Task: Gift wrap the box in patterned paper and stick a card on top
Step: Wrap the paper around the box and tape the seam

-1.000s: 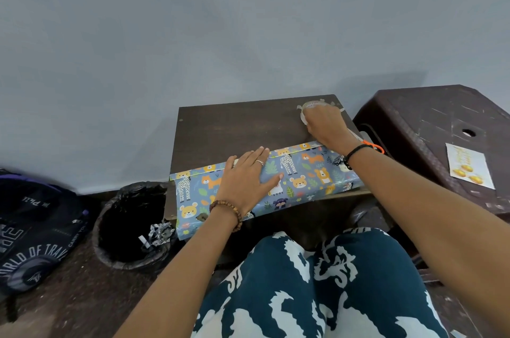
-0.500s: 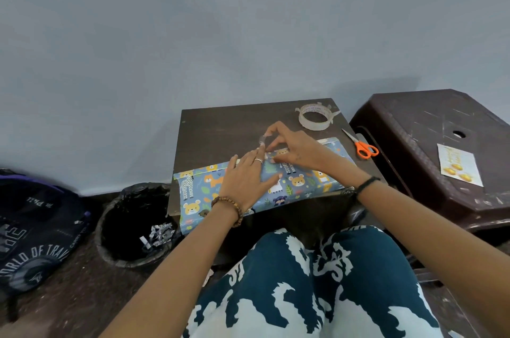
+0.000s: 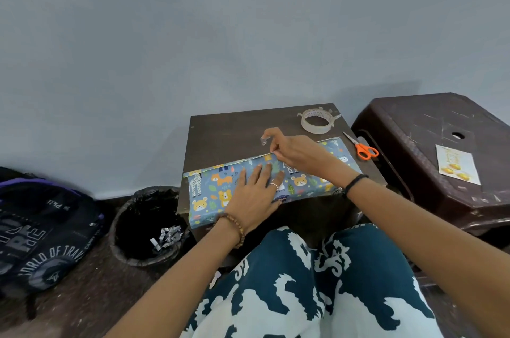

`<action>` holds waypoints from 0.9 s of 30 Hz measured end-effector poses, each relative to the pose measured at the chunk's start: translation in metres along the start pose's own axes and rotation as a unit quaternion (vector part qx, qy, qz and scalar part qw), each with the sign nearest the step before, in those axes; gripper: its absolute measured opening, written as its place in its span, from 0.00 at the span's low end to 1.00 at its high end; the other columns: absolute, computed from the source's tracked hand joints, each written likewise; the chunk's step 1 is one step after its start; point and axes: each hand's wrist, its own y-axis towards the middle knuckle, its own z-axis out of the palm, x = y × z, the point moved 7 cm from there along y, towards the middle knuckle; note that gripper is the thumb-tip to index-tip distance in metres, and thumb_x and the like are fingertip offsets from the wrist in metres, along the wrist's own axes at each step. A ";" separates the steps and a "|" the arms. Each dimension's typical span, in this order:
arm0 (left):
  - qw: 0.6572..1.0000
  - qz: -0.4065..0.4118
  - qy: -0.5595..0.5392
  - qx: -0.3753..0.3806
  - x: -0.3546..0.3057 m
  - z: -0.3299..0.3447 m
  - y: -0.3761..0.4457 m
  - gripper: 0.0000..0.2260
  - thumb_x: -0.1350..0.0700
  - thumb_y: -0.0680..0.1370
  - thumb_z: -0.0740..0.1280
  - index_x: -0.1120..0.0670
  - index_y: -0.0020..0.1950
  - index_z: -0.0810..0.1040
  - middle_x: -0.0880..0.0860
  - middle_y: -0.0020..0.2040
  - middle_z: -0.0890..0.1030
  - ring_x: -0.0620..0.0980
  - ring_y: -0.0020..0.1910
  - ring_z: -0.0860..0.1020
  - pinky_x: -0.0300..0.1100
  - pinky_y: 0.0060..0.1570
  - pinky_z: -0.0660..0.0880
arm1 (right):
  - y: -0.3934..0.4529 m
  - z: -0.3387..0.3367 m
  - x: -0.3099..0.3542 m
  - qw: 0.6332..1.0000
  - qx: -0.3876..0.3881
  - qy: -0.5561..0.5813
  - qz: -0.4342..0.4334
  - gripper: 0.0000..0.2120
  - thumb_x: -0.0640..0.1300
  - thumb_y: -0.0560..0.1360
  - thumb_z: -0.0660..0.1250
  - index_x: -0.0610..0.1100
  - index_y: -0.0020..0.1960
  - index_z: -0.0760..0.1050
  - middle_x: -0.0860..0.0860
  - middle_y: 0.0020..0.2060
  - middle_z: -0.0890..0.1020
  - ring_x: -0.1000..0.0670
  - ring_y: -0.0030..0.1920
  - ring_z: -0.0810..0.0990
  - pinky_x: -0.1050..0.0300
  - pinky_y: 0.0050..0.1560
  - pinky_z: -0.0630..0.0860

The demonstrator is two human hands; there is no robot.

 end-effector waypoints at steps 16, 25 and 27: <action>0.994 -0.061 -0.077 -0.056 0.016 -0.003 0.014 0.49 0.30 0.70 0.59 0.59 0.76 0.42 0.54 0.77 0.47 0.51 0.76 0.47 0.46 0.73 0.40 | -0.032 0.021 -0.014 0.979 -0.017 0.063 0.192 0.16 0.44 0.80 0.57 0.51 0.59 0.50 0.50 0.43 0.83 0.48 0.31 0.80 0.52 0.30 0.76; 0.990 -0.064 -0.091 -0.091 0.020 0.001 0.013 0.50 0.24 0.62 0.46 0.57 0.73 0.59 0.52 0.71 0.64 0.50 0.69 0.63 0.44 0.71 0.53 | -0.026 0.007 -0.026 0.936 0.053 0.270 0.219 0.04 0.42 0.78 0.60 0.48 0.52 0.69 0.49 0.40 0.85 0.47 0.33 0.79 0.56 0.38 0.73; 0.989 -0.064 -0.093 -0.099 0.020 0.000 0.013 0.50 0.25 0.61 0.46 0.58 0.72 0.61 0.52 0.69 0.66 0.50 0.68 0.65 0.44 0.71 0.55 | -0.026 0.005 -0.029 0.921 0.064 0.300 0.239 0.01 0.44 0.78 0.62 0.49 0.47 0.72 0.49 0.40 0.84 0.48 0.37 0.80 0.54 0.45 0.74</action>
